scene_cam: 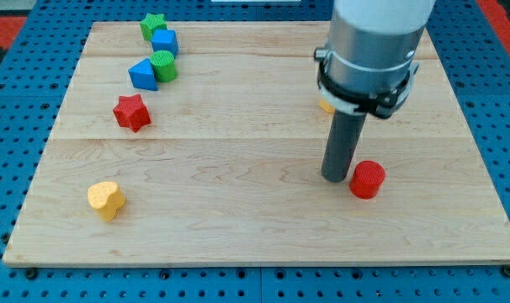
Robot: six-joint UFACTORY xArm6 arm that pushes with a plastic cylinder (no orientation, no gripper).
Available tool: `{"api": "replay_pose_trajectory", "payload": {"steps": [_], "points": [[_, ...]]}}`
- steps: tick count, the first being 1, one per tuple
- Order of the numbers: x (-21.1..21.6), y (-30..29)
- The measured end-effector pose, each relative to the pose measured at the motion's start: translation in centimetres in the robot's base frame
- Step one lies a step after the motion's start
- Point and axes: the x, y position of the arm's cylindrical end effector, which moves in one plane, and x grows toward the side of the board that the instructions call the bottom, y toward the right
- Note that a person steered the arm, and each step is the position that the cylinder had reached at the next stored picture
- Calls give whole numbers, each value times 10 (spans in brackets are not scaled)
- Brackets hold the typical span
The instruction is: Push the yellow heart diagonally below the yellow hexagon
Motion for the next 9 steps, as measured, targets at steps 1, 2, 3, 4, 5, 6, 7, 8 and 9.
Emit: {"api": "replay_pose_trajectory", "payload": {"steps": [1, 2, 3, 4, 5, 6, 7, 8, 9], "points": [[12, 69], [13, 46], [91, -13], [101, -77], [98, -239], [70, -316], [32, -283], [5, -202], [-8, -203]]}}
